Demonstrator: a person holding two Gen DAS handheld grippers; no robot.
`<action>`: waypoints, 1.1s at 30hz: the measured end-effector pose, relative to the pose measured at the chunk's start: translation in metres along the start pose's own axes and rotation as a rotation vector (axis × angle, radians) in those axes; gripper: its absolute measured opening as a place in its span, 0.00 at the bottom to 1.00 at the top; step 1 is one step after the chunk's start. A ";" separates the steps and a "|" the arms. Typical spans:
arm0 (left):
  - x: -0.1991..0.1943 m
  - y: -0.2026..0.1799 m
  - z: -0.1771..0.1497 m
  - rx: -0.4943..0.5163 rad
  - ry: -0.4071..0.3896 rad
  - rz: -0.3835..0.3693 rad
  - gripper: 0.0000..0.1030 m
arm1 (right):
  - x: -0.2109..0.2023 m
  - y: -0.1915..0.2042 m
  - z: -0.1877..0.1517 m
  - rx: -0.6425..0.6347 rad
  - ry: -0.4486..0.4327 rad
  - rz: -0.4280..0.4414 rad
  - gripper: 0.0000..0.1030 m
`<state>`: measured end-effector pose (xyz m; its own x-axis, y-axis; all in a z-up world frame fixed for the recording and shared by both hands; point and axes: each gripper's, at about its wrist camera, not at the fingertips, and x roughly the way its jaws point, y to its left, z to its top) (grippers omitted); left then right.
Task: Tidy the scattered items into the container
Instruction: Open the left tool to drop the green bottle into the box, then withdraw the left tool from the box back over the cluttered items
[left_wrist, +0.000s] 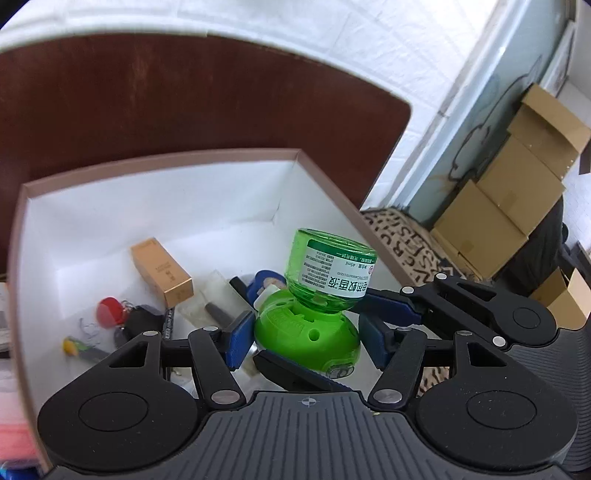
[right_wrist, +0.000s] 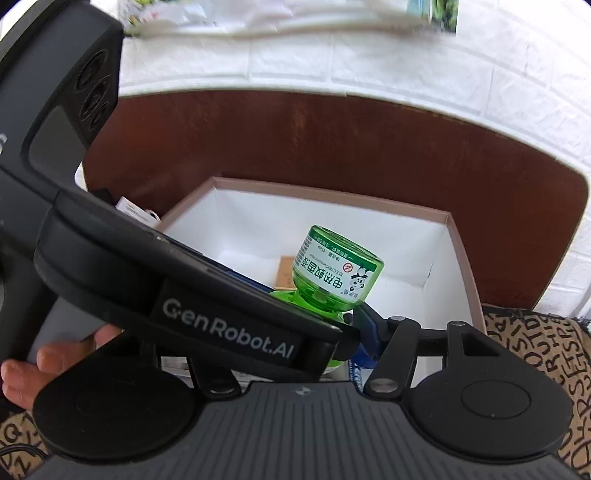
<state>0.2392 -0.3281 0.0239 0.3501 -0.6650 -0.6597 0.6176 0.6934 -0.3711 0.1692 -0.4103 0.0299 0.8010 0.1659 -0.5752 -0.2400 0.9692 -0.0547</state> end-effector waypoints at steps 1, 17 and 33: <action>0.006 0.003 0.004 -0.016 0.013 -0.004 0.64 | 0.006 -0.004 0.001 0.000 0.012 0.000 0.65; 0.063 0.035 0.033 -0.095 0.085 0.147 0.94 | 0.066 -0.019 0.016 -0.133 0.111 -0.155 0.89; 0.032 0.016 0.023 0.041 0.014 0.252 0.94 | 0.051 -0.002 0.007 -0.199 0.141 -0.179 1.00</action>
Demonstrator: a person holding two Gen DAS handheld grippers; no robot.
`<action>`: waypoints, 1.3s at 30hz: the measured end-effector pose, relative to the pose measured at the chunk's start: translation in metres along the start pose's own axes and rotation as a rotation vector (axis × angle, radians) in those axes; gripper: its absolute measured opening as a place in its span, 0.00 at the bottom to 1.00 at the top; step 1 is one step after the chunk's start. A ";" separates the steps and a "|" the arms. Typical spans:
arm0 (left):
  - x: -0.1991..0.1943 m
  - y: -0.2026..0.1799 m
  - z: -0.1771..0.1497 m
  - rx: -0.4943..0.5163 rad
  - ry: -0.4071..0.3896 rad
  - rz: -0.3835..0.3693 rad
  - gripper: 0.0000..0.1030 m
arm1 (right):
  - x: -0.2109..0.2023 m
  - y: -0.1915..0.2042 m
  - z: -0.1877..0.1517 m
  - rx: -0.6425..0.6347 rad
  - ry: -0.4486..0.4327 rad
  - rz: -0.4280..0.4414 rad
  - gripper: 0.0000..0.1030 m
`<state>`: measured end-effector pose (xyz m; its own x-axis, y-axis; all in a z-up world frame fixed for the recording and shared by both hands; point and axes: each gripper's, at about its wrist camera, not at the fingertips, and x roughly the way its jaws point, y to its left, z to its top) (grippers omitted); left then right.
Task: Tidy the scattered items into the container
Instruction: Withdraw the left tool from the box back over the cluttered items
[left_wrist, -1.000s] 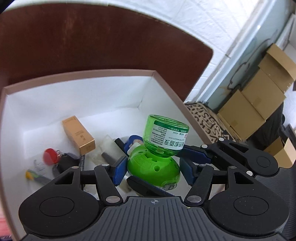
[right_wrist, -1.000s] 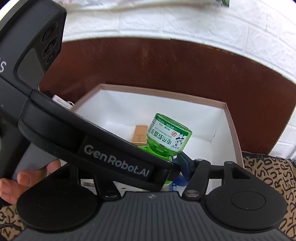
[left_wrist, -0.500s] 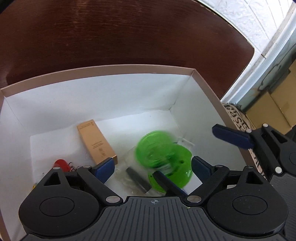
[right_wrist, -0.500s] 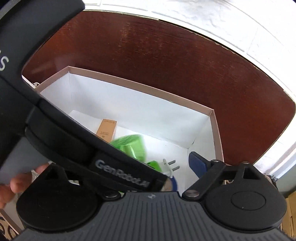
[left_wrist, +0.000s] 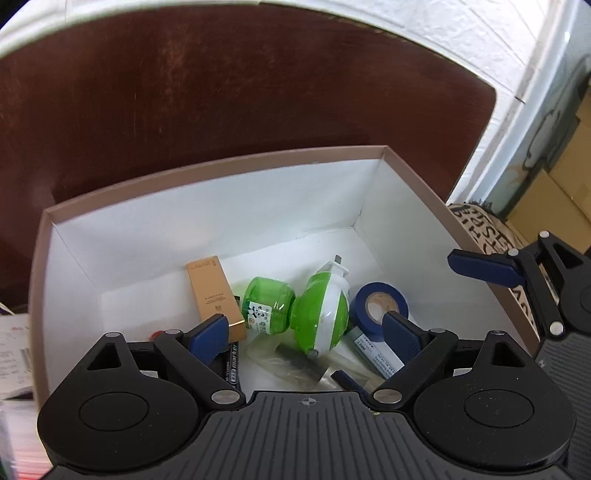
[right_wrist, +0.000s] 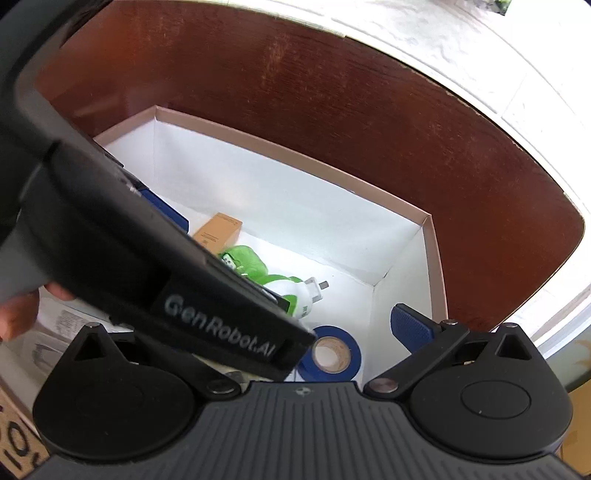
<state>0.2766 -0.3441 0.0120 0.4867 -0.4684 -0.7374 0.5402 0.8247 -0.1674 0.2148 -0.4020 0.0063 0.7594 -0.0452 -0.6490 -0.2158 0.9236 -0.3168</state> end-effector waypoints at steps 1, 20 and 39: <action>-0.004 -0.002 -0.002 0.008 -0.013 0.008 0.94 | -0.003 0.000 -0.001 0.007 -0.005 0.004 1.00; -0.121 -0.020 -0.071 0.026 -0.256 0.136 0.95 | -0.103 0.034 -0.019 0.078 -0.203 0.072 1.00; -0.183 0.035 -0.197 -0.151 -0.207 0.240 0.96 | -0.173 0.154 -0.071 0.042 -0.347 0.133 1.00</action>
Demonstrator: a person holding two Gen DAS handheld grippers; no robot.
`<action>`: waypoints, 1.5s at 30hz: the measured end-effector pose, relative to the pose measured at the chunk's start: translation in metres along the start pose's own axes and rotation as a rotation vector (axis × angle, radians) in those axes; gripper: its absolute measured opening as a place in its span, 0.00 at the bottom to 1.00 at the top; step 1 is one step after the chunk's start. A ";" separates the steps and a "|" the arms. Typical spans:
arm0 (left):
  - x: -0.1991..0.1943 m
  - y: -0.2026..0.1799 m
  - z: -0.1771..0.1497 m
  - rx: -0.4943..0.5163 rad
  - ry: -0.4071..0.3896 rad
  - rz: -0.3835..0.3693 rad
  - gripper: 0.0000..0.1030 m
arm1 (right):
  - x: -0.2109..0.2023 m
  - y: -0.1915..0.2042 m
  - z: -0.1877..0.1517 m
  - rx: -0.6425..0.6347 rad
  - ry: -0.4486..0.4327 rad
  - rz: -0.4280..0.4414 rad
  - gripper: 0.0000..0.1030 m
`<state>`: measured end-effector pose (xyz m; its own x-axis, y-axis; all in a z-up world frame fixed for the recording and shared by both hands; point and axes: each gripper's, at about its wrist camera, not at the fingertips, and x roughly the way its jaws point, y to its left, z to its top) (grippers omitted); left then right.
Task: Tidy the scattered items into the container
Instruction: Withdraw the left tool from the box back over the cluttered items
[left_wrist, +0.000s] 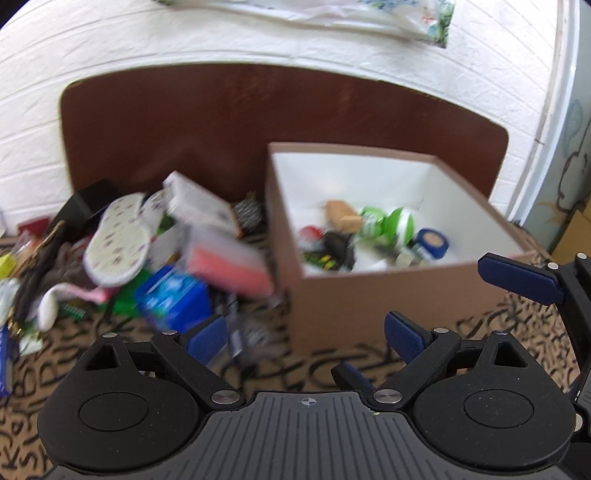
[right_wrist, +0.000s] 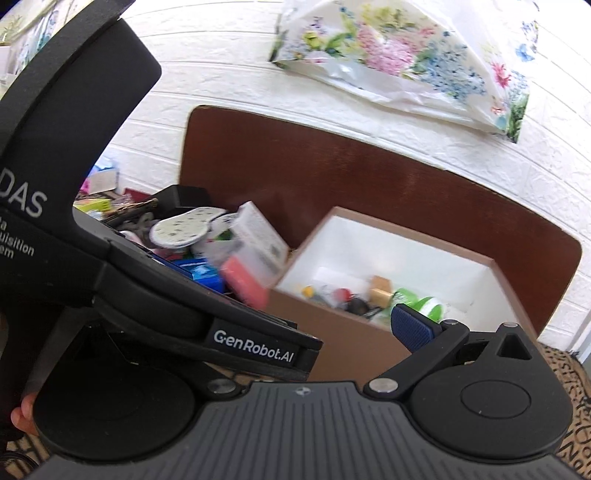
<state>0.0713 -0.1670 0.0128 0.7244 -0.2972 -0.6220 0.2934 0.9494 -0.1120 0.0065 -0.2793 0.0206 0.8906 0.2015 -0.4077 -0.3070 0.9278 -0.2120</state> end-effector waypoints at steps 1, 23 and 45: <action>-0.003 0.004 -0.005 0.001 0.004 0.009 0.96 | 0.000 0.005 -0.002 0.005 0.003 0.008 1.00; -0.029 0.088 -0.080 -0.072 0.098 0.147 0.96 | 0.014 0.100 -0.029 0.050 0.103 0.141 1.00; -0.056 0.244 -0.095 -0.250 0.108 0.328 0.95 | 0.083 0.207 0.001 -0.013 0.077 0.400 1.00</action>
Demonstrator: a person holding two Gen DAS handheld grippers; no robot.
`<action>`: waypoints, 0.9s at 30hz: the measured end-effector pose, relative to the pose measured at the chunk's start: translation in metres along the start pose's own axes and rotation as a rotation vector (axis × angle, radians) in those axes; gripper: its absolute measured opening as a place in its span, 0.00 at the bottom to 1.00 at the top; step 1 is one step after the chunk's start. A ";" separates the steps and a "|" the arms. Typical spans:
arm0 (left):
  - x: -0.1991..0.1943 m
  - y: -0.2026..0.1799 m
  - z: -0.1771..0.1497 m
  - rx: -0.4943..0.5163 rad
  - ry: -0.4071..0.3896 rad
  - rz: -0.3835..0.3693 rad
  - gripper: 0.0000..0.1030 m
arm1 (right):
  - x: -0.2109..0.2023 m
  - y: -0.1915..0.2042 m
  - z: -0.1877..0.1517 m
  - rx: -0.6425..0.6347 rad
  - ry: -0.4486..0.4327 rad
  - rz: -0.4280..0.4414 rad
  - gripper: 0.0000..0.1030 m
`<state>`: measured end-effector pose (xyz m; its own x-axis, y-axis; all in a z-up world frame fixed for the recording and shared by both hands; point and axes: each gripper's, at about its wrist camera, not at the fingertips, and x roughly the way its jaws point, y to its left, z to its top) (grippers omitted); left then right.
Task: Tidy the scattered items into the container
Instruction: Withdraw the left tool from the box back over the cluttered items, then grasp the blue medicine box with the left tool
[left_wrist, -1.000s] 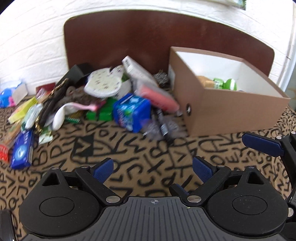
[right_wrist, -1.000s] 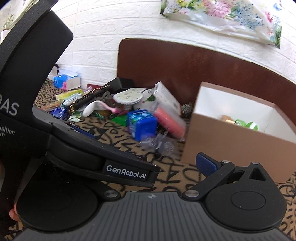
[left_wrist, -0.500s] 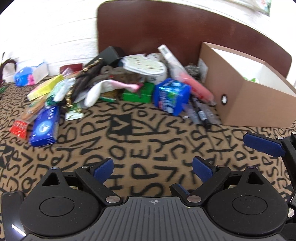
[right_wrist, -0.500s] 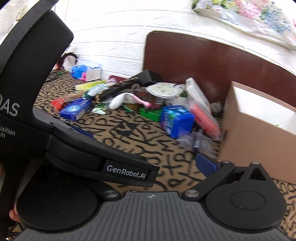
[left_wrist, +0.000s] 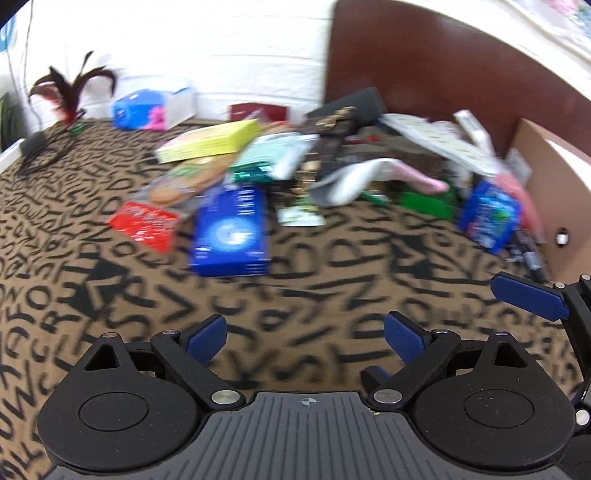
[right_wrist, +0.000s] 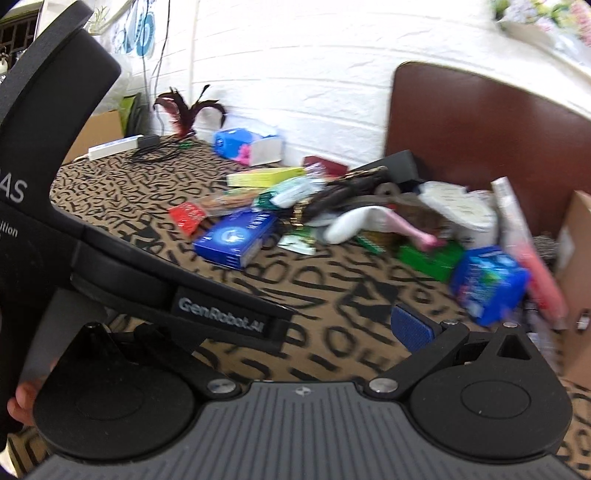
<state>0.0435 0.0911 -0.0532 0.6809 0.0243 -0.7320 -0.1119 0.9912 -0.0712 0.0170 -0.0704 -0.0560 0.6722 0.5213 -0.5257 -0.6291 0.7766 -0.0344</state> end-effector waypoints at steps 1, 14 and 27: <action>0.002 0.008 0.003 0.001 0.007 0.006 0.94 | 0.005 0.003 0.001 0.007 0.005 0.015 1.00; 0.035 0.067 0.035 -0.037 0.086 -0.093 0.85 | 0.062 0.044 0.021 -0.019 0.057 0.080 0.91; 0.055 0.078 0.055 0.045 0.095 -0.138 0.80 | 0.100 0.052 0.037 -0.022 0.070 0.103 0.87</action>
<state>0.1126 0.1766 -0.0616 0.6159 -0.1226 -0.7782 0.0121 0.9892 -0.1463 0.0656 0.0357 -0.0785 0.5754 0.5712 -0.5854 -0.7020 0.7121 0.0048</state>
